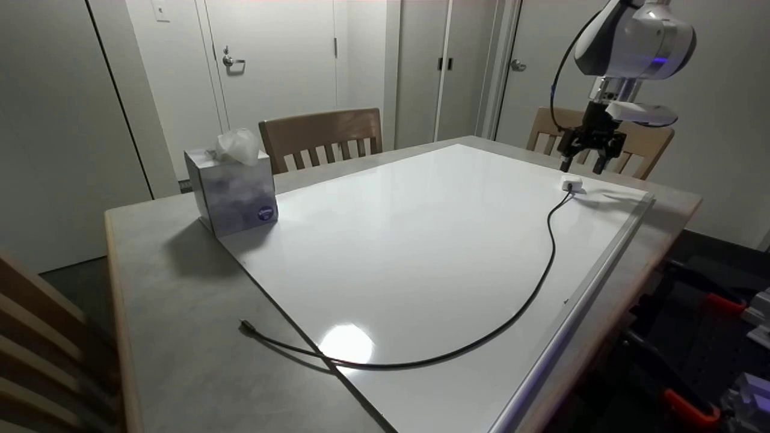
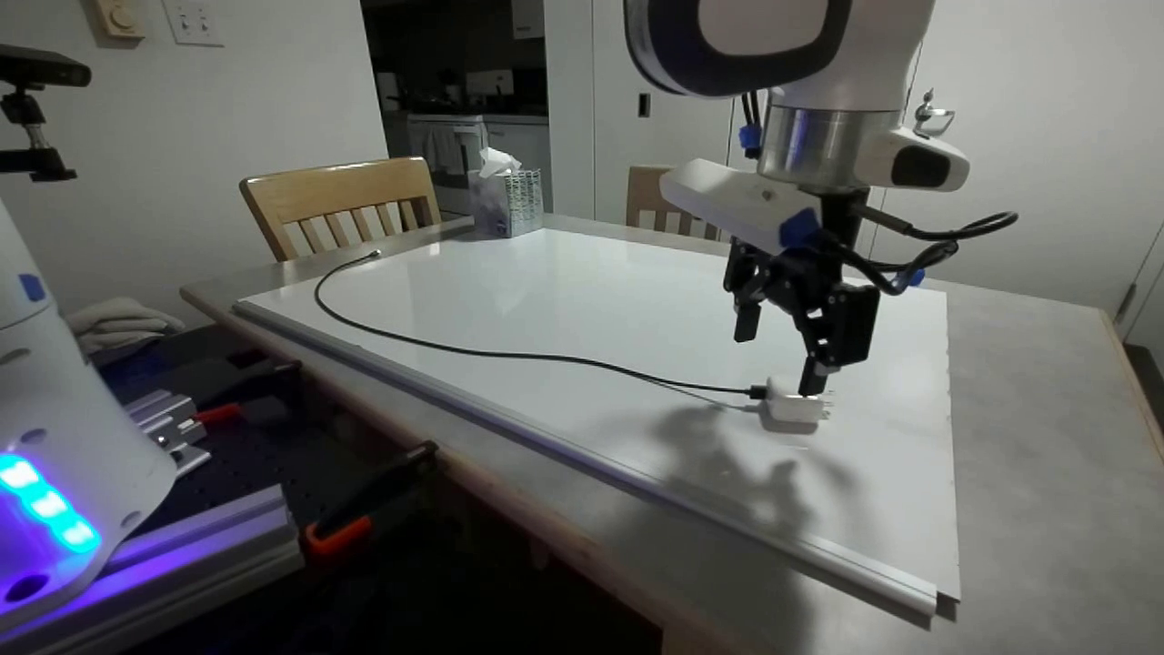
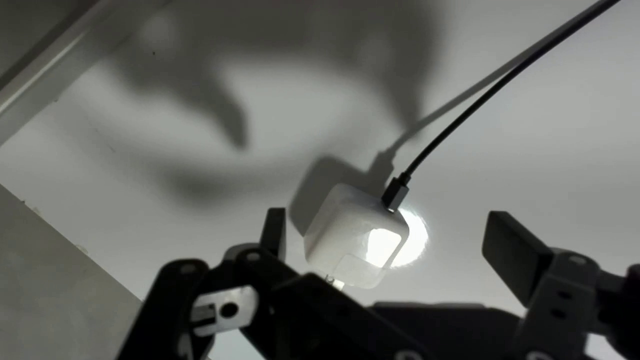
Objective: Wind the charging cable
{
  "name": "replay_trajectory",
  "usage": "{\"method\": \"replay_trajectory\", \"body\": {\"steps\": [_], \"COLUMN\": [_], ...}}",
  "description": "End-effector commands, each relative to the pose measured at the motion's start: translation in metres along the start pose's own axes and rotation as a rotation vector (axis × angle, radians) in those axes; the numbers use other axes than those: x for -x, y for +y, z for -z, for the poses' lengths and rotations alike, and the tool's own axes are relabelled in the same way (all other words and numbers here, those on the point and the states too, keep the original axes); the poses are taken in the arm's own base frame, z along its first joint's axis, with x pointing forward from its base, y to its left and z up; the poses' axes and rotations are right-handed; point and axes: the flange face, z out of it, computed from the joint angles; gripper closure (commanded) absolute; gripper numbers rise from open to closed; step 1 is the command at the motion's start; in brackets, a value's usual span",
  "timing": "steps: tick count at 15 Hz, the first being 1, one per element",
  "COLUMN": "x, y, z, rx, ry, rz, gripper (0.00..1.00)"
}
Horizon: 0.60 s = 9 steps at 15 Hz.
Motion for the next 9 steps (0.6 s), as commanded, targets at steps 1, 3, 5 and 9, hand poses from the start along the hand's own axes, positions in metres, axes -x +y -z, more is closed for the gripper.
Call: {"method": "replay_trajectory", "body": {"steps": [1, 3, 5, 9], "x": [-0.010, -0.011, -0.013, -0.018], "y": [0.007, 0.012, 0.015, 0.020], "z": [-0.010, -0.014, -0.017, -0.021], "rx": [-0.006, -0.011, -0.013, -0.011], "ry": [-0.015, -0.026, -0.030, -0.031], "rz": [-0.045, -0.073, -0.090, -0.104], "gripper": [0.00, 0.00, 0.00, 0.00]}}
